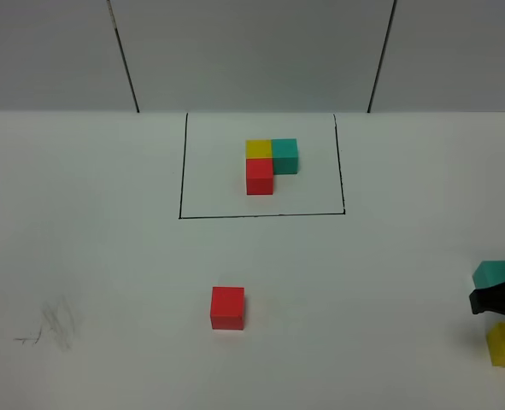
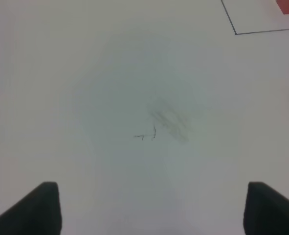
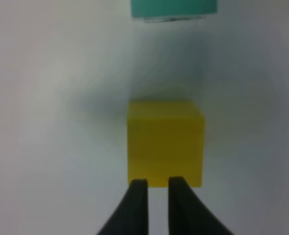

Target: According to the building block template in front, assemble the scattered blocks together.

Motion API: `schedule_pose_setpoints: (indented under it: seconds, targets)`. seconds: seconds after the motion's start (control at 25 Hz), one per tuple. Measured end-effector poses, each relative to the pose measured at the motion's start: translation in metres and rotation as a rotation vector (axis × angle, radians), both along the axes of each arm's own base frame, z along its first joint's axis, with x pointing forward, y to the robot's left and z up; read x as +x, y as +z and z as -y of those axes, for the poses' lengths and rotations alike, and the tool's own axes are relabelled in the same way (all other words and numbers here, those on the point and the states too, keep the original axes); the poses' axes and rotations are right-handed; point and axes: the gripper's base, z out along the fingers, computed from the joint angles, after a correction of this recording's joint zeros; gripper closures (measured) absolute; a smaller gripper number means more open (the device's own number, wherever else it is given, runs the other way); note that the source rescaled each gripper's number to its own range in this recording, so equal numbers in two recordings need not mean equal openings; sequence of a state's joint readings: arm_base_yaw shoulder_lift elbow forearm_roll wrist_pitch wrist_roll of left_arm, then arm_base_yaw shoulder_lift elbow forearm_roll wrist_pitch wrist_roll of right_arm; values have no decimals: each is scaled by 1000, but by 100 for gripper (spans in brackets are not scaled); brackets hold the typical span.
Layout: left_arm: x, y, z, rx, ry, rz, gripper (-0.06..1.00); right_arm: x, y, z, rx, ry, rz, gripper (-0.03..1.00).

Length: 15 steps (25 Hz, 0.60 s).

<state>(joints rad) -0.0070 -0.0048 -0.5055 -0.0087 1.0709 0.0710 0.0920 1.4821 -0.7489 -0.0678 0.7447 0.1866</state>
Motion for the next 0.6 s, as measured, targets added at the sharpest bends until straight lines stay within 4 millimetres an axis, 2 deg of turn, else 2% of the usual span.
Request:
schedule_pose_setpoints:
  seconds: [0.16, 0.44, 0.52, 0.6]
  targets:
    - [0, 0, 0, 0, 0, 0, 12, 0, 0, 0, 1, -1, 4, 64]
    - [0, 0, 0, 0, 0, 0, 12, -1, 0, 1, -3, -33, -8, 8]
    - [0, 0, 0, 0, 0, 0, 12, -1, 0, 2, -15, -27, -10, 0]
    - [0, 0, 0, 0, 0, 0, 12, -1, -2, 2, -21, -24, -18, -2]
